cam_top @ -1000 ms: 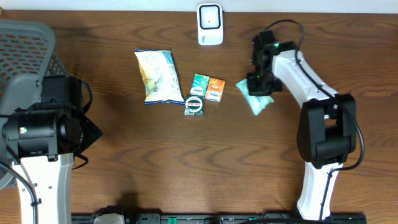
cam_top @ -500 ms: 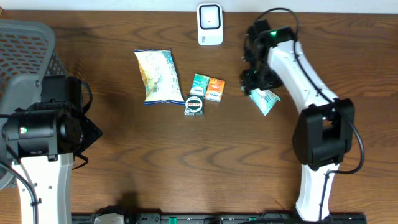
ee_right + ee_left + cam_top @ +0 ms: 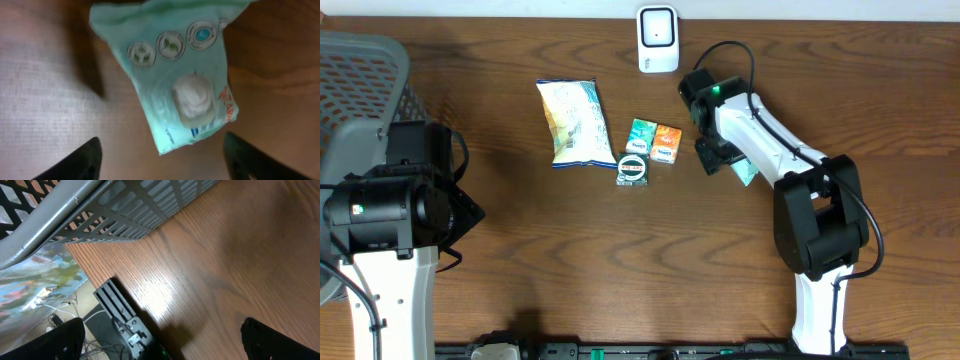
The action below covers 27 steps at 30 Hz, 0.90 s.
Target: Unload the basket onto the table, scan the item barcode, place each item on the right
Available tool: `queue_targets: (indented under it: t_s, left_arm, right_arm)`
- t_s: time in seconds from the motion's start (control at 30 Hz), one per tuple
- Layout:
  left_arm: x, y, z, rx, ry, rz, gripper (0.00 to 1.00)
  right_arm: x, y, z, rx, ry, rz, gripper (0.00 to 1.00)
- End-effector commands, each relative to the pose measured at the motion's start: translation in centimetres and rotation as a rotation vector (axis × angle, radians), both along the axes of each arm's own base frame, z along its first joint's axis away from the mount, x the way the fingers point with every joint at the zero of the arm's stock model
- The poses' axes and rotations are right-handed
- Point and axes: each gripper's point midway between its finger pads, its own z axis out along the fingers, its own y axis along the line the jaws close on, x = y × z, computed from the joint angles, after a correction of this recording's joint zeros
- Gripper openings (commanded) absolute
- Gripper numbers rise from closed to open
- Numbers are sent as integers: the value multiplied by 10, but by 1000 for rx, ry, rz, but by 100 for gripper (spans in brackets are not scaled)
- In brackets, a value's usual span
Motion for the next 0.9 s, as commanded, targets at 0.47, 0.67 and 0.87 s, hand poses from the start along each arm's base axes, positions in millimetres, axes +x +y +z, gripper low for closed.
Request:
queue_targets:
  t_s: [0.47,0.67,0.87]
  left_arm:
    - [-2,1,1,1,-4,16,98]
    - [-2,1,1,1,-4,16,98]
    - [-2,1,1,1,-4,16,98]
  right_arm:
    - [-3,-5,-25,-45,-48,4,29]
    - [-2,-4,-25,-45,-52,6,37]
    - [6,-15,-17,-117,-99,9,46]
